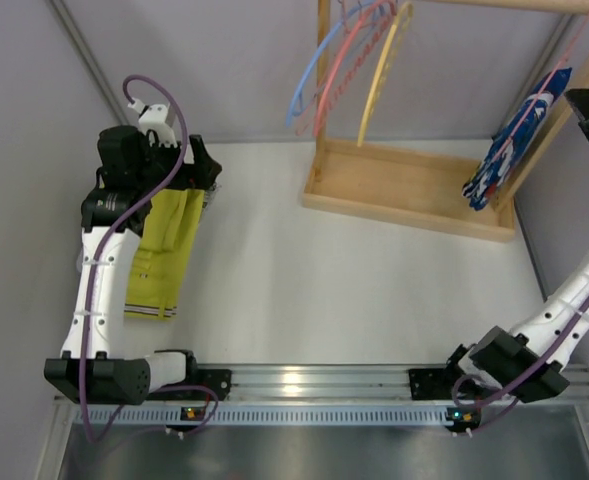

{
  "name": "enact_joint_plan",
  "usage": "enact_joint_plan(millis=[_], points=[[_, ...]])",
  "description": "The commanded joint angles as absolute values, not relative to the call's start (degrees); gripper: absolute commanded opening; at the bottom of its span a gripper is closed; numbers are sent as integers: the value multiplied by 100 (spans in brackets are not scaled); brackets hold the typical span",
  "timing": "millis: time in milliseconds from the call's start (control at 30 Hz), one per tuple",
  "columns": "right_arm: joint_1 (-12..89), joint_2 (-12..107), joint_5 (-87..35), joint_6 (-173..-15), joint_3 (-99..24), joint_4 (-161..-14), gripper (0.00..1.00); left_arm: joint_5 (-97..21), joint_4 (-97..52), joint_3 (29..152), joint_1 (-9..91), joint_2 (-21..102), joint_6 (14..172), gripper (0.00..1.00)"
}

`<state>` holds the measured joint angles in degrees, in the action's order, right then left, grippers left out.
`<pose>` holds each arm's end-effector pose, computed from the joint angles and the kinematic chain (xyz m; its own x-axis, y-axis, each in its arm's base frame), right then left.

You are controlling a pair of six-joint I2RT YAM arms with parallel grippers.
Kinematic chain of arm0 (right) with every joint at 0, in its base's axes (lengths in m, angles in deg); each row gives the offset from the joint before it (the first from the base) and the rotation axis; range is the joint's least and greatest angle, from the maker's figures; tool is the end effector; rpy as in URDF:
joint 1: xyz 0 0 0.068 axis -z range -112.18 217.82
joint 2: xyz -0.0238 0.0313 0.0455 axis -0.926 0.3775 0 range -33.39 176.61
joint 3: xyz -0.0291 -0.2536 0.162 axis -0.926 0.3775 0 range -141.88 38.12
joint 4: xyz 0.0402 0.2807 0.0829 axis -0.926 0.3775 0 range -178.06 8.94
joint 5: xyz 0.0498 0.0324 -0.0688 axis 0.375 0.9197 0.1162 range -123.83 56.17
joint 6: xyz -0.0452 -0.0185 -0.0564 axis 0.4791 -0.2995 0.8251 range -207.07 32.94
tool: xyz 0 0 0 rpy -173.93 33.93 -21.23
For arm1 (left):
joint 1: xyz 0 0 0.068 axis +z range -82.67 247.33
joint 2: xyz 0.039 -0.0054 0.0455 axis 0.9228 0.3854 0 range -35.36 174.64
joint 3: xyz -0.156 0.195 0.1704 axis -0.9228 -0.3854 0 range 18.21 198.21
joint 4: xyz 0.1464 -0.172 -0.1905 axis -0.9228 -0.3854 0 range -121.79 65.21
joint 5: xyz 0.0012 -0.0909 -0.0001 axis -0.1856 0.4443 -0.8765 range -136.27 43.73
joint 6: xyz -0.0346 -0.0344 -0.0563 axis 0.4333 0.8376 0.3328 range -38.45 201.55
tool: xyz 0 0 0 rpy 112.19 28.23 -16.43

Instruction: Remove the trousers from the hanger

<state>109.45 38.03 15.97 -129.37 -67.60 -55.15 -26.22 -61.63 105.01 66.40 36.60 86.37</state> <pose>0.2103 -0.1230 0.6032 -0.0821 0.6542 -0.7519 -0.1171 0.7428 0.6591 0.3079 -0.0265 0.4737 -0.4013 -0.0725 -0.9131 0.3004 0.9313 -0.2060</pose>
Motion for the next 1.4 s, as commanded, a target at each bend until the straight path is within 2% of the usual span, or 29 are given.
enact_joint_plan(millis=[0,333,633,1000,1200,1233,1300,1333,1367], points=[[11562,4087,2392,-14683,-6410,-7178,95,-2597,-5600,10338,6619,3346,8778,98],[11362,4861,1856,-14815,-6331,-7795,89,-2641,-5494,10101,6619,3328,8788,98],[10272,5239,1206,-14630,-5734,-8532,81,-2597,-5441,10004,6619,3328,8691,98],[9612,5634,985,-15385,-5575,-9894,61,-2614,-5458,9828,6619,3161,8638,98],[9595,5784,976,-15799,-5715,-10370,35,-2535,-5450,9810,6619,3143,8673,98],[9595,5793,1011,-15851,-5733,-10483,28,-2535,-5458,9810,6619,3152,8673,98],[9595,5828,1055,-16009,-5786,-10607,18,-2544,-5458,9819,6619,3161,8682,98],[9595,5845,1125,-16071,-5795,-10781,9,-2535,-5450,9828,6619,3170,8682,98],[9595,5854,1152,-16150,-5821,-10844,5,-2518,-5450,9836,6619,3178,8691,98]])
